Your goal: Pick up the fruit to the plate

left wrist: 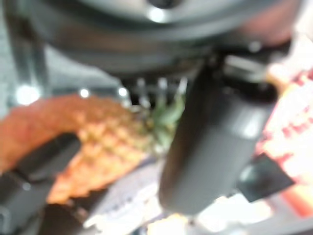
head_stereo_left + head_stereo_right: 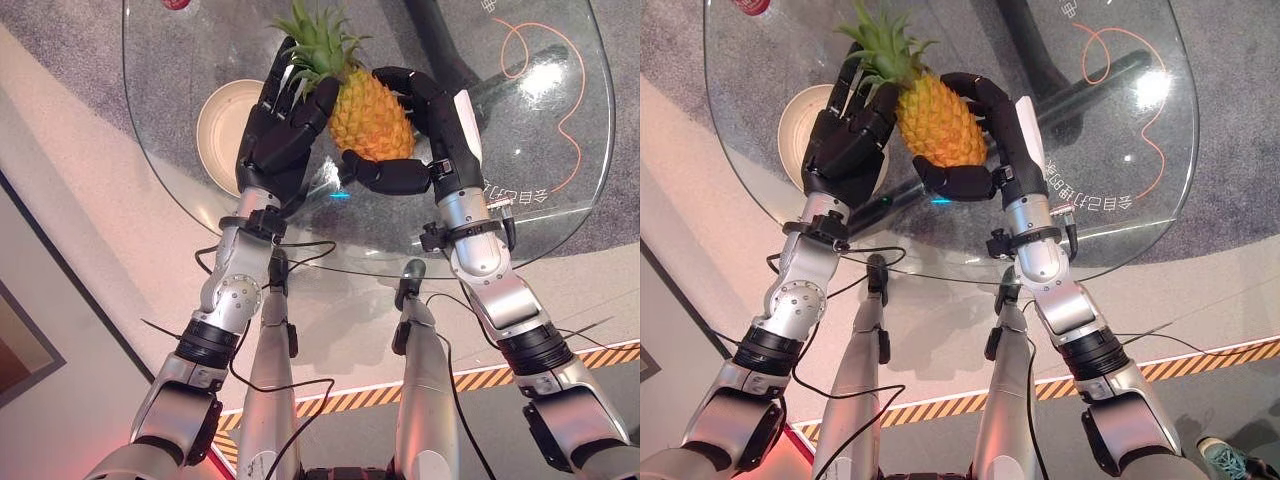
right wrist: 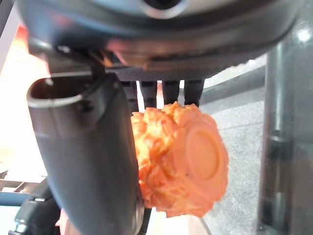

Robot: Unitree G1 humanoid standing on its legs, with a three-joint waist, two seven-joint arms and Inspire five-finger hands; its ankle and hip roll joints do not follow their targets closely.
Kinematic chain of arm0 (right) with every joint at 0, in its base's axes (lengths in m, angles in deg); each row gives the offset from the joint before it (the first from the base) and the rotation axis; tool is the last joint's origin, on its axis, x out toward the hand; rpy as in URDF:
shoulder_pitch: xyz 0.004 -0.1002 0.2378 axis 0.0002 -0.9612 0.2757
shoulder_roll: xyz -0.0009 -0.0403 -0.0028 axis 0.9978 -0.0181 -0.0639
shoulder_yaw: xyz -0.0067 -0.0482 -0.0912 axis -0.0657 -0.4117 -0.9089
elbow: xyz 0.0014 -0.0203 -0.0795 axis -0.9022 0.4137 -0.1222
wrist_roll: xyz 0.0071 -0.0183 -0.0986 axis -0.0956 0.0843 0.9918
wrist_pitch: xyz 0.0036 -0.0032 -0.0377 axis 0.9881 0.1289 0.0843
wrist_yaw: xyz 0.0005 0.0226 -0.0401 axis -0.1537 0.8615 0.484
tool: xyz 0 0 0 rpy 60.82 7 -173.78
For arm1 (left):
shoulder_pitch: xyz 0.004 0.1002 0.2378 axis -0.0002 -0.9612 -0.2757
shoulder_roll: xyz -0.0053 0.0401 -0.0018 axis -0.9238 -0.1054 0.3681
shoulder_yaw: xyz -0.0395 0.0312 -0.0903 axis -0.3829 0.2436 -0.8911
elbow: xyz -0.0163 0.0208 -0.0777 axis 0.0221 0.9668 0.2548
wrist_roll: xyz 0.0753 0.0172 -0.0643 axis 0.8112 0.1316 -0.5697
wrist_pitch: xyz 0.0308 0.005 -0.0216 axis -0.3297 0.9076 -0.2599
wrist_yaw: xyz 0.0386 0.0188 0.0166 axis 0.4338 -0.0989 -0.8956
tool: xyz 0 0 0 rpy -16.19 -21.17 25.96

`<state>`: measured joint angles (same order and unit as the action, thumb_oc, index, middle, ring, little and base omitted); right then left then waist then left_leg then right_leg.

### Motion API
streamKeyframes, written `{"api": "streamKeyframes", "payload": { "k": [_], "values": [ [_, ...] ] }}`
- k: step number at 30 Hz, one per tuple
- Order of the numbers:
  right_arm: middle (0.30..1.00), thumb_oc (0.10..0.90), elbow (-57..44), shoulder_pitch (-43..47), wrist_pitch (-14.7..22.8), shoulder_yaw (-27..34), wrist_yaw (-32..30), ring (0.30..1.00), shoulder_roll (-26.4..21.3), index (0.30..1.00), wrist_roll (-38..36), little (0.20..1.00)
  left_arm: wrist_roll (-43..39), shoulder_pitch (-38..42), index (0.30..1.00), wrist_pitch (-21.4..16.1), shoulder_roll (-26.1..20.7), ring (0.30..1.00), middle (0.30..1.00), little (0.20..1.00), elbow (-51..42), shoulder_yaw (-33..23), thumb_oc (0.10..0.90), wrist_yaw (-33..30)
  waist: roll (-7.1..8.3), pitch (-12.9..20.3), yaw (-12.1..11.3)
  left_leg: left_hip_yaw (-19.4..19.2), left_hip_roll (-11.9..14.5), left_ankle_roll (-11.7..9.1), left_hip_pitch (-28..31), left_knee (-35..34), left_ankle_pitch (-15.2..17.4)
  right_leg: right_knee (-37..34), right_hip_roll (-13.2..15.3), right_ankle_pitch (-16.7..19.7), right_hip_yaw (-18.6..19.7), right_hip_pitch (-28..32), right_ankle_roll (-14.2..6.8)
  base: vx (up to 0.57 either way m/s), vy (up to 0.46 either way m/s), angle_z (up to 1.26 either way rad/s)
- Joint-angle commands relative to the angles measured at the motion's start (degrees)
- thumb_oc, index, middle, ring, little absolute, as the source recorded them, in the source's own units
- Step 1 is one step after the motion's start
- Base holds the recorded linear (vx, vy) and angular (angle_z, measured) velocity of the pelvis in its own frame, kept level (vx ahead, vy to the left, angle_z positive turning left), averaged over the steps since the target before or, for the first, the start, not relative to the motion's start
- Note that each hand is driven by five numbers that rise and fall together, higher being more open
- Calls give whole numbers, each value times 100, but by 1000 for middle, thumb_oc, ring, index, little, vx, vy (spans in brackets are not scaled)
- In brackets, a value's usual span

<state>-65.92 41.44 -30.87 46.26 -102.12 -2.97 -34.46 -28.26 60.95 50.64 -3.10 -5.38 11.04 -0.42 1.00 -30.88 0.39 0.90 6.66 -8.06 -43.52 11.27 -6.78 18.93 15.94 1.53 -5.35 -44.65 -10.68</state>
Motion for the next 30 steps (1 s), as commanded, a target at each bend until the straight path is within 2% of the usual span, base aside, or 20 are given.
{"api": "streamKeyframes", "payload": {
  "k": [1, 17, 30],
  "values": [
    [300, 100, -1298, 622, 455, -173, 356, 300, -62, 300, -21, 200, -27, 692, 900, -1, 69, 900, 900, 900, -1114, 292, 800, 996, 65, 109, 34, -145, -95, 331, 40, 483, 417, -403, -120, 395, -222, 166, 244, 0, 0, 0],
    [300, 100, -1282, 742, 344, -304, 648, 300, -180, 300, 12, 200, -234, 723, 900, -138, 40, 900, 900, 900, -1113, 313, 800, 1001, 76, 109, 18, -113, -105, 323, 24, 492, 420, -393, -125, 394, -219, 145, 235, 0, 0, 0],
    [300, 100, -1340, 838, 290, -409, 1089, 300, -353, 300, 17, 200, -237, 746, 900, -31, -41, 900, 900, 900, -1099, 350, 800, 1077, 90, 109, 7, -97, -121, 318, 26, 485, 417, -409, -122, 400, -237, 156, 227, 0, 0, 0]
  ]
}}
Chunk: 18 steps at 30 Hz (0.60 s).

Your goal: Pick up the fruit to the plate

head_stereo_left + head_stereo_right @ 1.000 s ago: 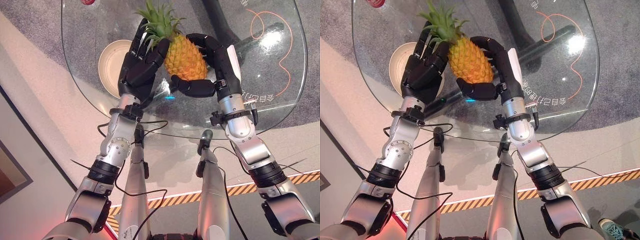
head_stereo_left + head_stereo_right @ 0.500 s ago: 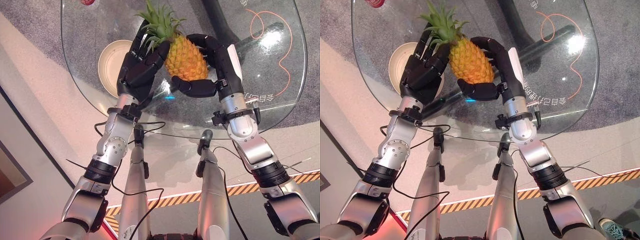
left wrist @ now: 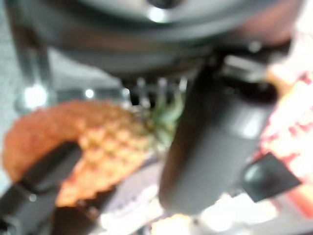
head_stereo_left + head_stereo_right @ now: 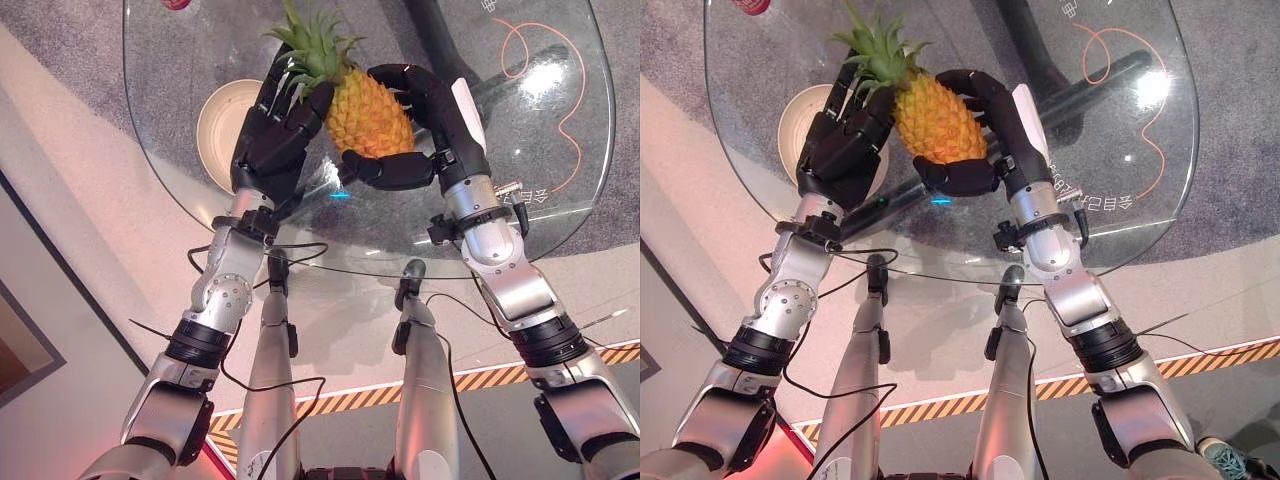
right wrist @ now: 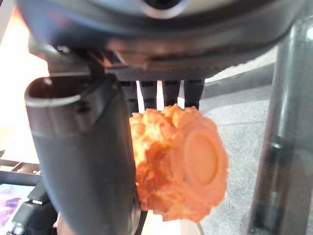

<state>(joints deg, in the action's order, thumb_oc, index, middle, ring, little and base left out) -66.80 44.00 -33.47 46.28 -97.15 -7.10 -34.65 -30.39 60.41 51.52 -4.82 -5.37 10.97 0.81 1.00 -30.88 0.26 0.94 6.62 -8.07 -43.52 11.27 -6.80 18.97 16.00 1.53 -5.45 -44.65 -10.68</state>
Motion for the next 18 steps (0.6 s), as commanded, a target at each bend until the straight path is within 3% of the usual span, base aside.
{"api": "streamKeyframes", "payload": {
  "k": [1, 18],
  "values": [
    [300, 100, -1246, 599, 570, -432, 656, 300, 51, 300, 60, 200, -30, 812, 900, -96, 122, 900, 900, 900, -1086, 371, 800, 969, 94, 109, 18, -102, -118, 319, 28, 486, 418, -414, -130, 401, -231, 159, 226, 0, 0, 0],
    [300, 100, -1285, 746, 597, -551, 900, 300, -53, 300, 198, 200, -178, 838, 900, -101, 119, 900, 900, 900, -1085, 429, 800, 984, 107, 109, 12, -92, -134, 326, 22, 498, 426, -395, -144, 394, -236, 148, 224, 0, 0, 0]
  ]
}}
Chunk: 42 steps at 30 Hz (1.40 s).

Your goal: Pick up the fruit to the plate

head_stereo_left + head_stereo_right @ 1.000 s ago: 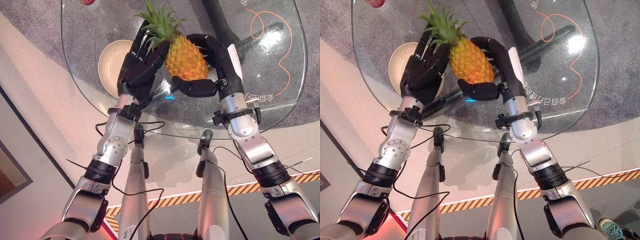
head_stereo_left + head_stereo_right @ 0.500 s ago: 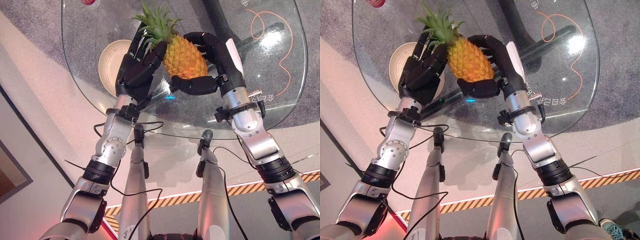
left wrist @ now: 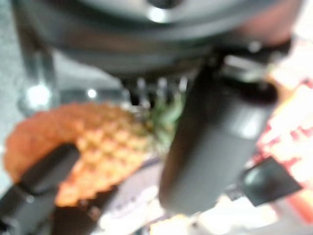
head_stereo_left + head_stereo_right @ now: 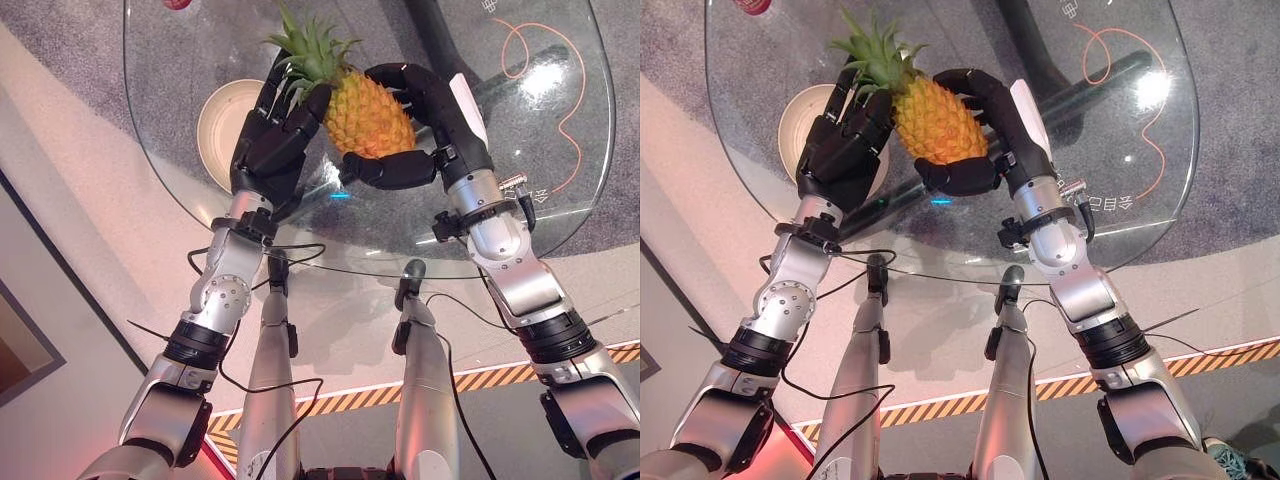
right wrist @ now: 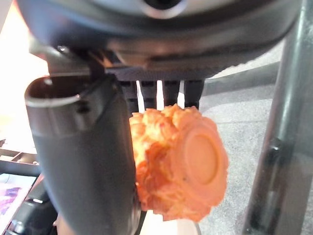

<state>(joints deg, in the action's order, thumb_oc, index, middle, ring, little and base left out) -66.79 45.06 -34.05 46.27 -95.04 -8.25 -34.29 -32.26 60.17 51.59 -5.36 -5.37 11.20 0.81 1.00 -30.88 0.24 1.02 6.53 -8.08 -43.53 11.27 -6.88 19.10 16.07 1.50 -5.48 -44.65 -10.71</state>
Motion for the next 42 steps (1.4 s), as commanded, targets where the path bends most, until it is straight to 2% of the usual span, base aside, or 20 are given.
{"api": "streamKeyframes", "payload": {
  "k": [1, 4, 6, 7, 9, 11, 12, 13, 14, 15, 16, 22, 34, 35, 36, 37, 42],
  "values": [
    [300, 100, -1303, 657, 640, -561, 706, 300, 51, 300, 176, 200, 10, 866, 900, -90, 168, 900, 900, 900, -1096, 409, 800, 1005, 110, 109, 13, -100, -125, 324, 25, 494, 434, -415, -152, 397, -235, 153, 228, 0, 0, 0],
    [300, 100, -1331, 656, 648, -583, 741, 300, 20, 300, 185, 200, 14, 859, 900, -58, 163, 900, 900, 900, -1109, 424, 800, 1063, 112, 109, 14, -96, -125, 326, 24, 495, 432, -408, -156, 399, -229, 146, 229, 0, 0, 0],
    [300, 100, -1349, 670, 644, -592, 756, 300, -11, 300, 182, 200, -1, 875, 735, -40, 135, 735, 735, 708, -1111, 427, 608, 1103, 111, 109, 17, -99, -123, 325, 20, 498, 436, -406, -154, 395, -228, 142, 229, 0, 0, 0],
    [300, 100, -1343, 677, 657, -600, 761, 300, -23, 300, 178, 200, -8, 877, 724, -31, 124, 724, 724, 694, -1102, 428, 594, 1130, 111, 109, 16, -102, -120, 325, 24, 498, 439, -407, -153, 393, -229, 146, 229, 0, 0, 0],
    [300, 100, -1333, 695, 685, -617, 781, 300, -46, 300, 180, 200, -10, 894, 594, -7, 107, 594, 594, 543, -1087, 443, 443, 1189, 111, 109, 19, -104, -116, 323, 27, 504, 441, -402, -152, 392, -226, 145, 227, 0, 0, 0],
    [300, 100, -1322, 731, 684, -631, 813, 300, -60, 300, 202, 200, 18, 914, 564, 42, 85, 564, 564, 507, -1090, 451, 407, 1233, 108, 109, 14, -105, -117, 323, 27, 501, 441, -406, -151, 393, -230, 148, 224, 0, 0, 0],
    [300, 100, -1331, 746, 674, -642, 820, 300, -74, 300, 201, 200, 29, 923, 509, 51, 68, 509, 509, 444, -1095, 464, 344, 1237, 108, 109, 13, -105, -117, 321, 26, 499, 438, -410, -150, 394, -234, 152, 224, 0, 0, 0],
    [300, 100, -1333, 752, 673, -646, 823, 300, -79, 300, 207, 200, 33, 927, 509, 62, 62, 509, 509, 444, -1092, 469, 344, 1247, 108, 109, 13, -105, -117, 321, 27, 498, 437, -412, -151, 394, -235, 153, 224, 0, 0, 0],
    [300, 100, -1333, 770, 670, -671, 844, 300, -99, 300, 250, 200, 51, 939, 481, 103, 47, 481, 481, 411, -1058, 481, 311, 1307, 106, 109, 15, -103, -115, 320, 32, 496, 437, -412, -151, 393, -231, 155, 223, 0, 0, 0],
    [300, 100, -1333, 787, 662, -678, 864, 300, -112, 300, 258, 200, 70, 947, 413, 109, 41, 413, 413, 332, -1046, 492, 232, 1334, 106, 109, 16, -101, -116, 320, 28, 503, 439, -407, -150, 391, -230, 153, 223, 0, 0, 0],
    [300, 100, -1344, 798, 653, -691, 875, 300, -129, 300, 268, 200, 81, 948, 300, 119, 32, 300, 300, 200, -1047, 503, 100, 1367, 106, 109, 16, -99, -116, 320, 25, 503, 438, -404, -152, 392, -230, 147, 223, 0, 0, 0],
    [300, 100, -1389, 878, 621, -791, 941, 300, -256, 300, 329, 200, 58, 981, 300, 173, -70, 300, 300, 200, -1042, 587, 100, 1591, 94, 109, 24, -109, -111, 323, 25, 501, 443, -401, -151, 391, -221, 134, 221, 0, 0, 0],
    [300, 100, -1382, 931, 647, -838, 851, 300, -340, 300, 301, 200, 8, 1020, 300, 208, -159, 300, 300, 200, -1029, 674, 100, 1634, 94, 109, 29, -105, -126, 334, -1, 534, 461, -391, -158, 392, -213, 109, 221, 0, 0, 0],
    [300, 100, -1387, 923, 653, -829, 802, 300, -350, 300, 288, 200, 35, 1019, 465, 210, -163, 465, 465, 392, -1037, 677, 292, 1539, 95, 109, 32, -103, -129, 336, -5, 533, 465, -394, -161, 392, -211, 105, 222, 0, 0, 0],
    [300, 100, -1383, 924, 662, -828, 770, 300, -358, 300, 277, 200, 39, 1014, 599, 188, -171, 599, 599, 549, -1030, 682, 449, 1458, 92, 109, 32, -105, -126, 337, -2, 537, 467, -390, -160, 391, -209, 105, 221, 0, 0, 0],
    [300, 100, -1369, 929, 672, -825, 732, 300, -358, 300, 273, 200, 47, 999, 900, 166, -175, 900, 900, 900, -1025, 682, 800, 1413, 90, 109, 28, -102, -130, 336, -6, 539, 468, -392, -161, 391, -212, 104, 222, 0, 0, 0],
    [300, 100, -1396, 895, 697, -751, 552, 300, -354, 300, 269, 200, 71, 981, 900, 75, -173, 900, 900, 900, -1028, 667, 800, 1246, 91, 109, 36, -103, -135, 344, -40, 564, 479, -380, -169, 380, -202, 77, 225, 0, 0, 0]
  ]
}}
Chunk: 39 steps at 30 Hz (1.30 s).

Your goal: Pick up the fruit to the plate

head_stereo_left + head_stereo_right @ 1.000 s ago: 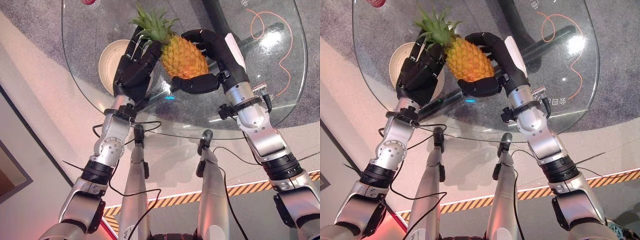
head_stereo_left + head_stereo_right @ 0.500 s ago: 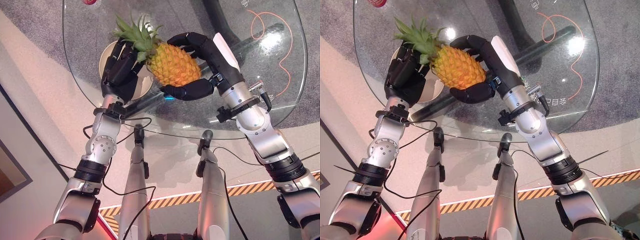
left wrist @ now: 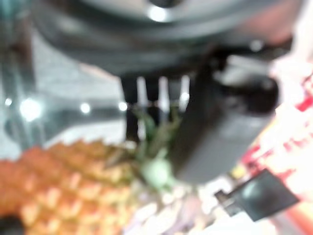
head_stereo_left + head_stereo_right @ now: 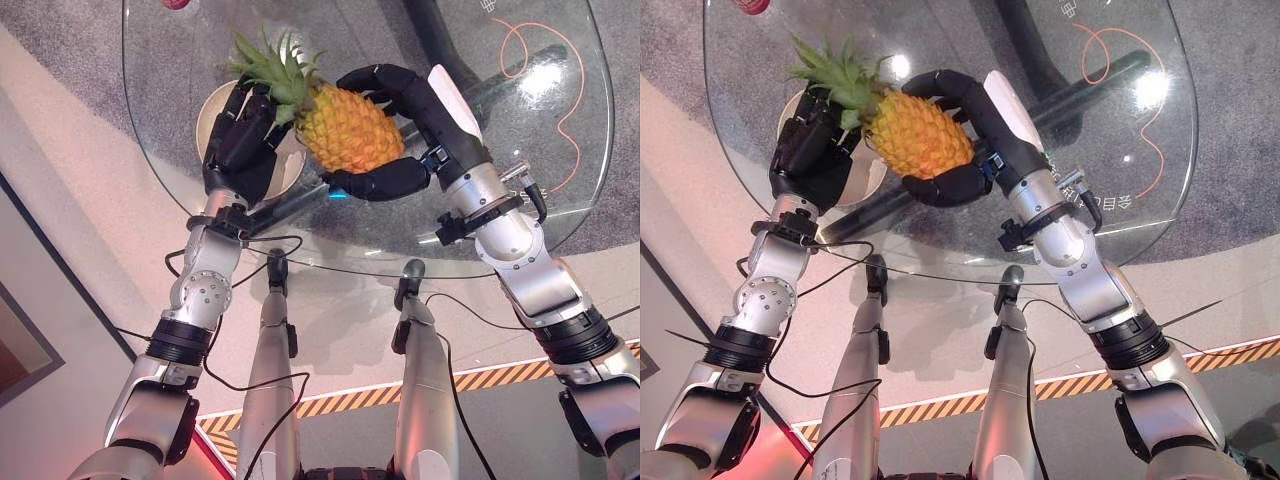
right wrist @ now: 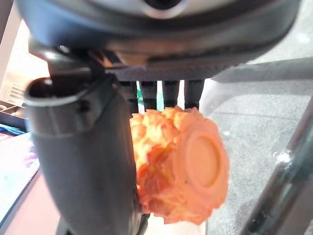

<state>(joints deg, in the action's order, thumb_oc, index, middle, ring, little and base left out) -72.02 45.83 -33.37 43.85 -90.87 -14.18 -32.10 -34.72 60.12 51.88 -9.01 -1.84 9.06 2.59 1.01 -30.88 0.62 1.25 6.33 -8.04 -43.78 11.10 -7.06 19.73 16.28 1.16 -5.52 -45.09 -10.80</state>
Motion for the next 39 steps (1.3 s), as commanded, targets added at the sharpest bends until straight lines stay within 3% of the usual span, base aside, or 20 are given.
{"api": "streamKeyframes", "payload": {
  "k": [1, 16, 32, 39],
  "values": [
    [300, 100, -864, 804, 642, -485, 98, 300, 258, 300, 62, 200, 340, 977, 900, 27, 206, 900, 900, 900, -1392, 872, 800, 1041, 90, 109, -2, -128, -117, 340, -14, 575, 493, -451, -192, 416, -200, 126, 234, 0, 0, 0],
    [300, 100, -775, 432, 924, 156, -906, 300, 454, 300, 90, 200, 617, 883, 900, -345, 324, 900, 900, 900, -1456, 627, 800, 597, 85, 109, 31, -126, -130, 357, -32, 611, 533, -417, -194, 393, -204, 97, 232, 0, 0, 0],
    [300, 100, -852, 366, 862, 334, -824, 300, 574, 300, 145, 200, 715, 811, 900, -535, 438, 900, 900, 900, -1540, 337, 800, 451, 82, 109, 13, -134, -107, 341, -81, 575, 498, -433, -188, 396, -225, 59, 227, 0, 0, 0],
    [300, 100, -849, 383, 860, 292, -723, 300, 613, 300, 164, 200, 1087, 751, 900, -835, 467, 900, 900, 900, -1466, 260, 800, -320, 75, 109, -19, -121, -119, 341, -65, 533, 472, -460, -188, 395, -258, 90, 235, 0, 0, 0]
  ]
}}
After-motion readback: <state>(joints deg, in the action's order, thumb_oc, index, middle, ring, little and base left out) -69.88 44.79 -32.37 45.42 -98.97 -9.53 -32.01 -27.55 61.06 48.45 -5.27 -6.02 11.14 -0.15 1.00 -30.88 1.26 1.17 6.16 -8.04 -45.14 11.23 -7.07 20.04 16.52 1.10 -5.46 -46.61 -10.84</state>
